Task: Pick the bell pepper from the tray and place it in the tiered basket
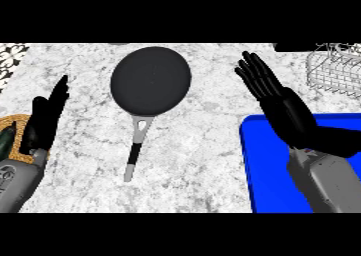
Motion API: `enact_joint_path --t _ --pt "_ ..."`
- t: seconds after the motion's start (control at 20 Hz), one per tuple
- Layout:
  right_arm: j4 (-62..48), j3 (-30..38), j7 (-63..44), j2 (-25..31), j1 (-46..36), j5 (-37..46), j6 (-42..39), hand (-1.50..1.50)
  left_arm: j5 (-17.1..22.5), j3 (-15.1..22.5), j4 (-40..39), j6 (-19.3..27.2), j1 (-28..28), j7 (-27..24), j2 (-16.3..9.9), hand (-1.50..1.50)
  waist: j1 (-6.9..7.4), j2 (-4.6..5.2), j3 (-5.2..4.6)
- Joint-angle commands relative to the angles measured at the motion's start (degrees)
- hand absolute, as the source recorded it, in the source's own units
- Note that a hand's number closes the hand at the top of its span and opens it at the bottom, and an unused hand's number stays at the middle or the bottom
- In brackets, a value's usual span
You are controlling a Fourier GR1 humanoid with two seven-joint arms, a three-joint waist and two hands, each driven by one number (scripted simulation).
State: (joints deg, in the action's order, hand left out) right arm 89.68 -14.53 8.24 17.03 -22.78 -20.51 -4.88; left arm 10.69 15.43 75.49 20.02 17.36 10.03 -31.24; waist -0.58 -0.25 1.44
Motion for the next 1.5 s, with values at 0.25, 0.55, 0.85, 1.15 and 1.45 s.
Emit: enact_joint_path --t 0.25,0.55,0.85,1.15,1.45 --pt "1.91 27.77 7.44 12.0 11.96 -11.11 1.55 1.5 0.22 -1.16 7.5 6.02 -2.59 -7.36 7.0 0.0 -5.25 -1.08 -1.21" --pt "-5.88 32.18 3.59 8.0 23.2 -28.24 -12.91 -1.5 0.68 2.6 10.73 4.97 -7.49 -10.09 11.04 0.0 -1.83 -0.2 -1.19" --pt "-0.99 41.68 9.34 18.76 39.82 -27.83 -32.4 -1.5 -2.38 4.24 12.88 7.31 -8.17 -9.96 12.93 0.0 -1.55 -0.17 -1.39" --pt "9.22 46.4 7.46 31.66 44.03 -5.85 -26.87 -1.5 -2.2 4.08 11.37 6.91 -9.53 -11.07 13.0 0.0 -2.05 -0.25 -1.76" --pt "22.42 50.61 1.26 40.59 47.84 10.08 -23.03 -1.5 -2.18 4.1 12.8 6.42 -7.98 -9.49 12.89 0.0 -1.87 -0.2 -1.73"
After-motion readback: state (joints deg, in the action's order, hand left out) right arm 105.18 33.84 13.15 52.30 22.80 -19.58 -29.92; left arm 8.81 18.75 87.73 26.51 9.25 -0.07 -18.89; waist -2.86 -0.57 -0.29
